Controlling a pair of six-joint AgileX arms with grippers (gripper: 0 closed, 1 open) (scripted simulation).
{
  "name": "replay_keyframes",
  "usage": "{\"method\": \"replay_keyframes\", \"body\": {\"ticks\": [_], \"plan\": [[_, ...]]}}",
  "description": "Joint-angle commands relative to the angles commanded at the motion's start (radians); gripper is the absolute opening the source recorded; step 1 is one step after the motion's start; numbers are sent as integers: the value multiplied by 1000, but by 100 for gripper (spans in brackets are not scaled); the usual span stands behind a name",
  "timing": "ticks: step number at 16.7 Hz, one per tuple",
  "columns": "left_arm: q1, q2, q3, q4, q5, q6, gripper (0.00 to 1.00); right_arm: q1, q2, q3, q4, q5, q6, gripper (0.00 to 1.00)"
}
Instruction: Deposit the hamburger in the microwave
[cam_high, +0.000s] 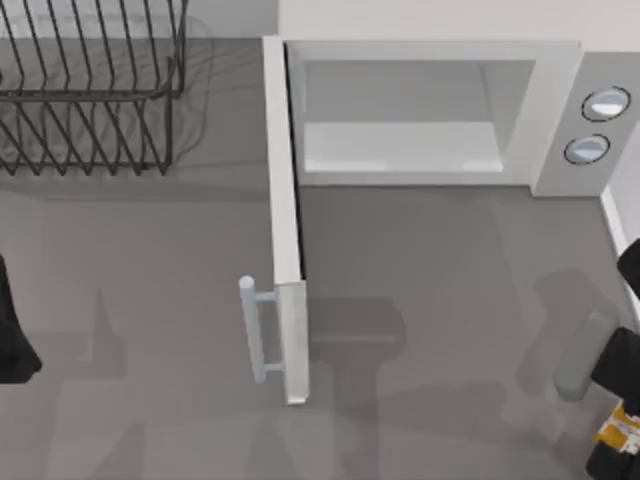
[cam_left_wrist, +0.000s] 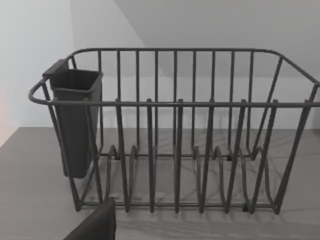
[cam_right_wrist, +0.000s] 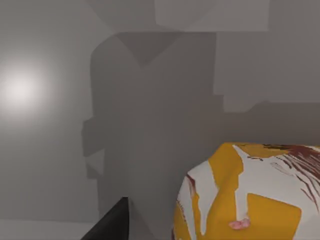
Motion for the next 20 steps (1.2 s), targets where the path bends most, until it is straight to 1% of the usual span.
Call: {"method": "replay_keyframes", "body": {"ticks": [2,3,10,11,13,15,20], "plan": [[0,0,0,0,0,0,100,0,0,0,0,0,0,2],[0,0,0,0,0,0,100,0,0,0,0,0,0,0],[0,0,0,0,0,0,100,0,0,0,0,0,0,0],[0,0,0,0,0,0,100,-3,-74,45,-100,-18,4,0],[0,0,0,0,0,0,100,-2,-78,60,-116,-18,1,0],[0,0,0,0,0,0,100,-2,-99,104,-174,-18,-1,0],[0,0,0,0,0,0,100,-6,-188,256,-453,-18,-4,0]]}}
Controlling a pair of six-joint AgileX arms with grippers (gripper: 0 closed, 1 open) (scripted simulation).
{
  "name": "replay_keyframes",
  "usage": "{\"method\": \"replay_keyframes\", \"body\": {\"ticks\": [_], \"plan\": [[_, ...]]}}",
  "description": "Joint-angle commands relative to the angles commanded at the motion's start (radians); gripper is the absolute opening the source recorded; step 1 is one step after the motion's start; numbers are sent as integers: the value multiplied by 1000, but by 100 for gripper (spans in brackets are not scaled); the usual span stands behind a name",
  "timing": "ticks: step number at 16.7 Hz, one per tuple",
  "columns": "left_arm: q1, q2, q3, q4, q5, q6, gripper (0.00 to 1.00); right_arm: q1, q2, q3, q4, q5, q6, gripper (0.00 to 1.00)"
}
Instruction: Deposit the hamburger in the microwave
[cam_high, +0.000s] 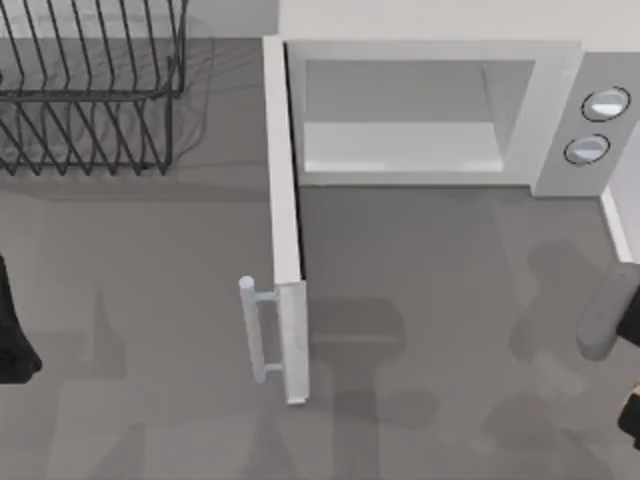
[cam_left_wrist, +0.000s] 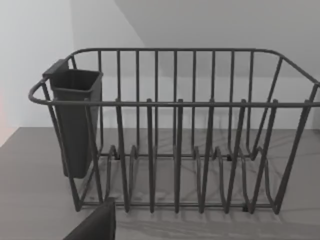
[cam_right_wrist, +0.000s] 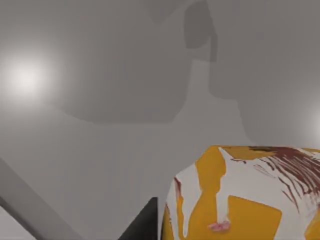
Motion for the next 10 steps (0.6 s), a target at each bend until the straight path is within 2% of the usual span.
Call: {"method": "replay_keyframes", "body": {"ticks": [4,10], "plan": [[0,0,0,0,0,0,100,-2,-60,79,-112,1,0,0],[0,0,0,0,0,0,100,4,-51,84,-101,5,8,0]]}}
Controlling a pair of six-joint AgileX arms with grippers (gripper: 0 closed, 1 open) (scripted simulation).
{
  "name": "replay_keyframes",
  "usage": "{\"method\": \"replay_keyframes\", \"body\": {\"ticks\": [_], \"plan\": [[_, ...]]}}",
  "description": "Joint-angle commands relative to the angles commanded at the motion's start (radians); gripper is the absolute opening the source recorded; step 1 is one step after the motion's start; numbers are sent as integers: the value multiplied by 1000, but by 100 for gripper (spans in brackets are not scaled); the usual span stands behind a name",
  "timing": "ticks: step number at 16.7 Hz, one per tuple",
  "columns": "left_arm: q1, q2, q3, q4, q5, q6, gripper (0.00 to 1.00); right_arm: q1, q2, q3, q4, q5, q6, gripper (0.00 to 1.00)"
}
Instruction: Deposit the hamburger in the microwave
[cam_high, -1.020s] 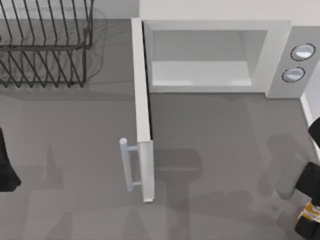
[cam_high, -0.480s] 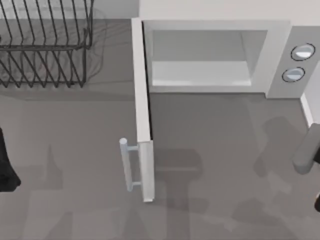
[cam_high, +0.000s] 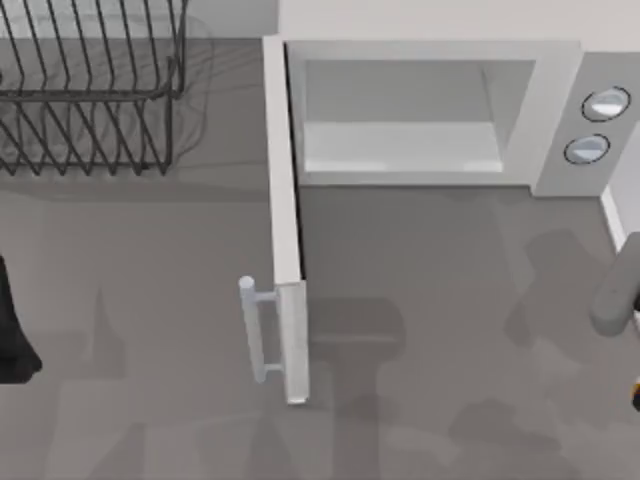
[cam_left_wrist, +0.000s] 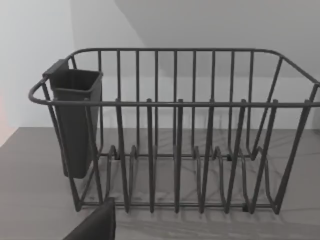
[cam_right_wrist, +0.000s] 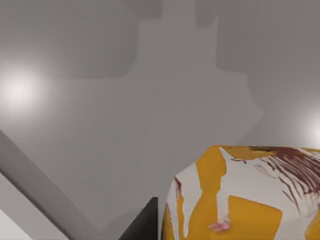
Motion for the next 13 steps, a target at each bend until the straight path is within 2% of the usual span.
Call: {"method": "replay_keyframes", "body": {"ticks": [3,6,13], "plan": [[0,0,0,0,0,0,100,26,64,45,92,41,49,0],[0,0,0,0,0,0,100,68,194,107,268,114,143,0],[0,0,0,0,0,0,100,187,607,245,898,342,455,0]]}}
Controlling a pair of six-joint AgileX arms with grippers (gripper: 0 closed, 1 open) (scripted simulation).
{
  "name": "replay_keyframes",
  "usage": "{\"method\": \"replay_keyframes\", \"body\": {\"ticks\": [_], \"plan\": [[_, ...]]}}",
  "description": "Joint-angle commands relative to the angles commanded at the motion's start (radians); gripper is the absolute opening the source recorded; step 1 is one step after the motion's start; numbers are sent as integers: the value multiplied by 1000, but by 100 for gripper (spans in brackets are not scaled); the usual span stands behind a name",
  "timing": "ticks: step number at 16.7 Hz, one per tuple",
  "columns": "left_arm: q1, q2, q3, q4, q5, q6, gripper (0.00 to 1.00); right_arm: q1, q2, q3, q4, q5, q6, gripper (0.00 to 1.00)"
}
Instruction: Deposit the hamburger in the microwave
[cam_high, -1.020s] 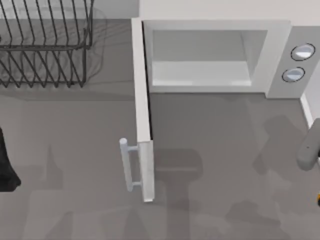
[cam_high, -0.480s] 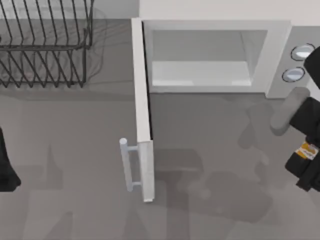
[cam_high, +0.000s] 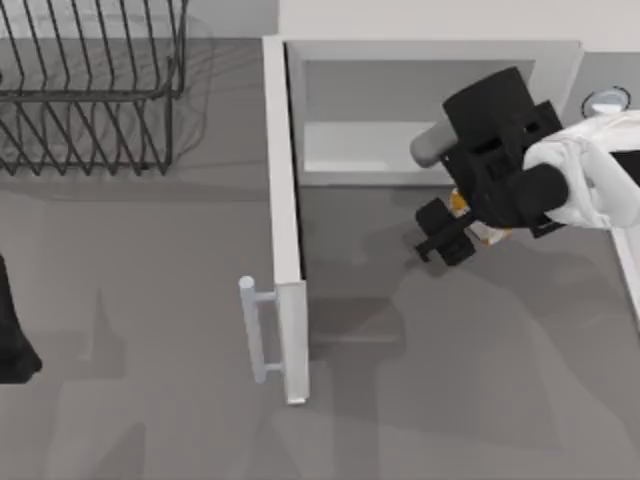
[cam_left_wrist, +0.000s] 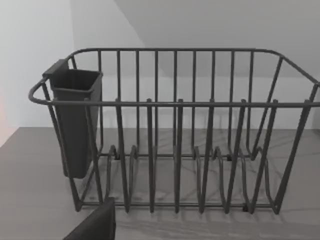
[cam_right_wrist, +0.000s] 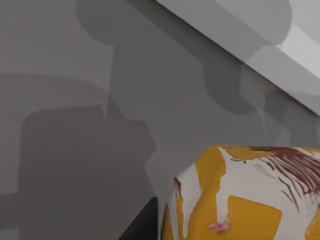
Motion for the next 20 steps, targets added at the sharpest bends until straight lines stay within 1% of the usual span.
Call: {"method": "replay_keyframes", "body": {"ticks": [5,7,9,11,13,18,20], "plan": [[0,0,0,0,0,0,100,78,236,91,474,162,233,0],[0,0,0,0,0,0,100,101,303,122,614,216,314,0],[0,0,0,0,0,0,100,118,351,149,712,258,378,0],[0,0,0,0,0,0,100,129,379,167,768,284,419,0],[0,0,0,0,0,0,100,131,386,172,781,291,429,0],[0,0,0,0,0,0,100,126,382,170,780,287,429,0],[0,0,0,0,0,0,100,120,388,200,793,264,423,0]]}}
